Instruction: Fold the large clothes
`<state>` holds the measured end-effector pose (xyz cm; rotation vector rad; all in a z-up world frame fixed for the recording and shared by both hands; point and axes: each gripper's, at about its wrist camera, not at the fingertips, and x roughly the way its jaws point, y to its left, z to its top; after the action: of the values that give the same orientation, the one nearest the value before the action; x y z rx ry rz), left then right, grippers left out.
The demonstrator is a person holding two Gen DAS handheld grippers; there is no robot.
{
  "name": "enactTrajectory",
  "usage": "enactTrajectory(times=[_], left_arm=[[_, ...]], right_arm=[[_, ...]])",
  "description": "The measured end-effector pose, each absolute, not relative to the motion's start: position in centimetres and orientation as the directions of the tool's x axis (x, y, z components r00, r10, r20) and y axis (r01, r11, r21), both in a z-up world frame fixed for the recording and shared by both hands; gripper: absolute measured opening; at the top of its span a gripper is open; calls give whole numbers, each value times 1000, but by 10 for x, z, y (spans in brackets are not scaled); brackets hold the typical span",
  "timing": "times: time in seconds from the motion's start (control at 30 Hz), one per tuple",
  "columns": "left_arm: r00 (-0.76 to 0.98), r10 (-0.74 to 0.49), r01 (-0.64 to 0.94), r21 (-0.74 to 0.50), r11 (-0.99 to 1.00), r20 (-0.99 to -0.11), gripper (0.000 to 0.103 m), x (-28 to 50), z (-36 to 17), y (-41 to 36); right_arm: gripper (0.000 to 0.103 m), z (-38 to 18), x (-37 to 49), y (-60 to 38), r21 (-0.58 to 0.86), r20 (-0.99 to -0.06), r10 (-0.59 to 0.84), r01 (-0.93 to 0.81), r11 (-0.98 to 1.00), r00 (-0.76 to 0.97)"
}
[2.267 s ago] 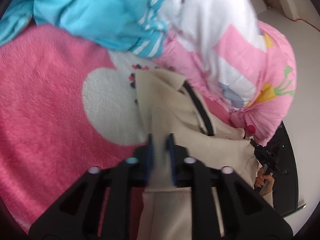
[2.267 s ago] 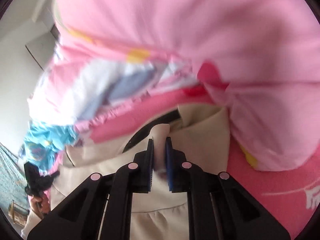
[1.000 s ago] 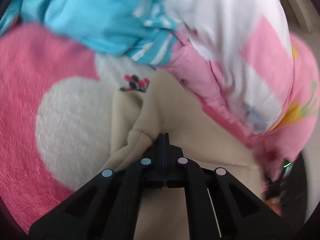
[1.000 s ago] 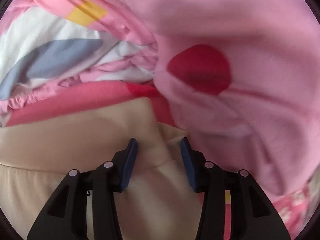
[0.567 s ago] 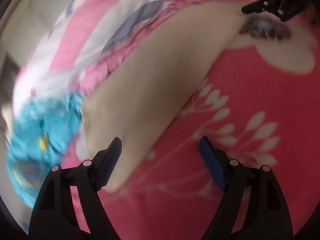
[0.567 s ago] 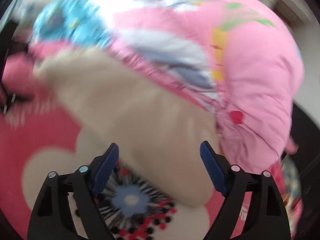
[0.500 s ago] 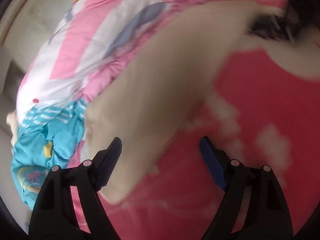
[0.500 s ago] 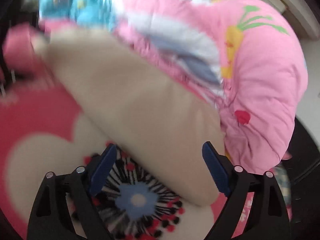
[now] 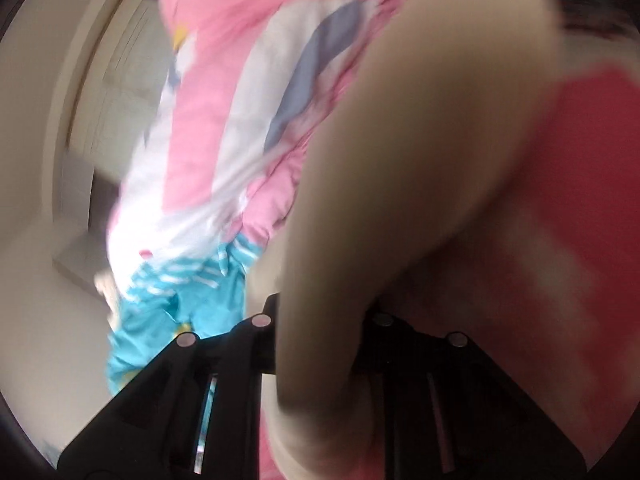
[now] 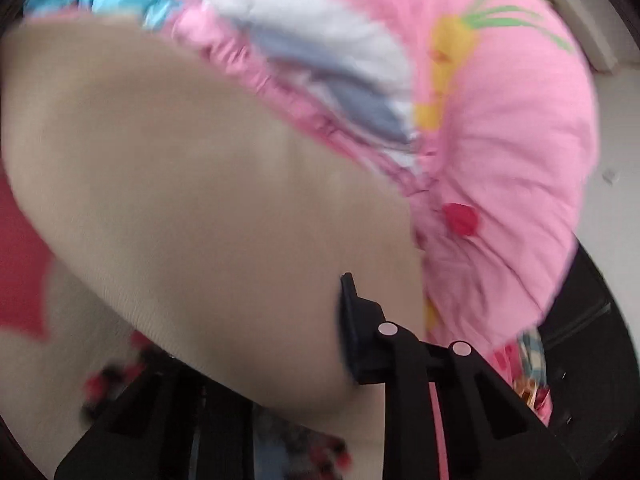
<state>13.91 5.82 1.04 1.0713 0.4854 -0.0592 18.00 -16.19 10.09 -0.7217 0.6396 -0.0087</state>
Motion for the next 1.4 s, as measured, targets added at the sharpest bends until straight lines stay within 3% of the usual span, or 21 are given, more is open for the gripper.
enactTrajectory(times=[0.23,0.3,0.33,0.4,0.5,0.57,0.6,0.7,0.77,0.83,0.87,0.9,0.93,0.97,1.0,1.03,1.07,1.13,1.2,1.33,1.4], left_arm=[[809,30,488,700,522,-587,23,-69,54,94],[757,41,523,643,560,-652,55,-111,55,104],[744,89,505,644,574,-662,61,-122,49,111],[692,170,476,620,624,-702,62,-143,39,128],[613,137,445,483,754,-778,61,-171,62,155],[577,62,377,333,864,-814,61,-180,87,168],[570,-44,331,180,926,-820,61,-178,105,172],[626,-287,268,-146,952,-725,61,-152,130,162],[672,-426,276,-329,903,-605,61,-117,128,141],[664,-535,301,-468,831,-522,40,-81,101,120],[653,-547,294,-489,821,-524,17,-71,90,112],[615,-551,254,-520,815,-564,11,-50,63,100],[601,-549,219,-541,812,-581,11,-43,43,97],[609,-528,182,-543,819,-592,3,-39,25,100],[601,-561,176,-589,788,-570,3,-48,18,106],[593,-577,130,-641,757,-561,3,-47,12,121],[602,-573,97,-661,744,-557,3,-50,9,137],[601,-568,73,-669,740,-562,3,-57,8,152],[610,-520,39,-633,773,-597,3,-63,15,156],[701,-266,-39,-408,912,-662,3,-89,48,130],[735,-262,49,-336,940,-625,16,-107,65,103]], right_arm=[[22,138,-33,-167,-544,-614,-25,-401,737,789],[28,116,-86,-168,-480,-712,-29,-456,750,701],[31,103,-99,-172,-419,-772,-32,-471,776,634],[40,94,-115,-175,-445,-784,-50,-503,741,619],[63,108,-130,-196,-453,-808,-80,-529,718,583],[63,120,-139,-233,-423,-839,-122,-493,760,531],[63,126,-141,-253,-416,-848,-166,-440,796,503],[63,159,-135,-279,-271,-868,-91,-312,911,489],[63,187,-120,-264,-110,-789,115,-323,940,603],[63,194,-90,-226,32,-683,307,-393,919,663],[58,189,-77,-209,114,-654,403,-444,889,640],[48,180,-61,-193,207,-623,507,-499,841,595],[44,161,-39,-173,326,-591,629,-565,758,505],[37,144,-26,-162,381,-600,669,-579,721,438],[17,120,-13,-152,365,-668,622,-550,752,408],[17,98,-5,-152,321,-717,564,-523,789,410],[2,85,1,-169,436,-666,646,-508,743,372],[0,82,6,-209,557,-643,667,-368,745,377],[0,82,-6,-229,553,-651,645,-332,764,401],[3,105,-49,-240,375,-710,461,-269,887,532],[6,122,-71,-220,386,-657,538,-378,842,528]])
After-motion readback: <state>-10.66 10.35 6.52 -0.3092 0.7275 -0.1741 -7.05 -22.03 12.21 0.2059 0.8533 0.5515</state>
